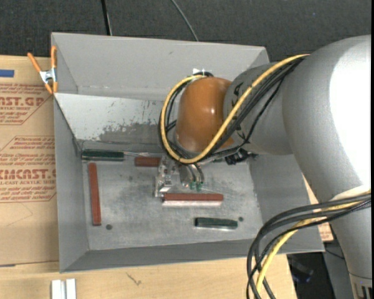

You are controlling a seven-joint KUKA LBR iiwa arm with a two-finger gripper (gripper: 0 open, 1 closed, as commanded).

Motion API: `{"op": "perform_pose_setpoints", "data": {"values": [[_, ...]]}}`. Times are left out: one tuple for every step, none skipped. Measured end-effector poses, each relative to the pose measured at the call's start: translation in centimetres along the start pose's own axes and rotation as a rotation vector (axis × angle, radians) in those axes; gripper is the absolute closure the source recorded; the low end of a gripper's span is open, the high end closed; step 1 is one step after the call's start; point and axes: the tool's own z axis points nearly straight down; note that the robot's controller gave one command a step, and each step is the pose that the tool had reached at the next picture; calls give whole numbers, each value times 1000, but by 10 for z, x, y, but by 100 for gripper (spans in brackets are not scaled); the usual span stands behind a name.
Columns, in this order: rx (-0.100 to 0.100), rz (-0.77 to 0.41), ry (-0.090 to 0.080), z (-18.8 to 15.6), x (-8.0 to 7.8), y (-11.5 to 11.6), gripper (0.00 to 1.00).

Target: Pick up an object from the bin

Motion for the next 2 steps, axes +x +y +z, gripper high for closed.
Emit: {"op": "perform_pose_setpoints", "data": {"values": [[0,0,0,0,0,0,100],[5,-45,12,-21,21,-6,100]]}}
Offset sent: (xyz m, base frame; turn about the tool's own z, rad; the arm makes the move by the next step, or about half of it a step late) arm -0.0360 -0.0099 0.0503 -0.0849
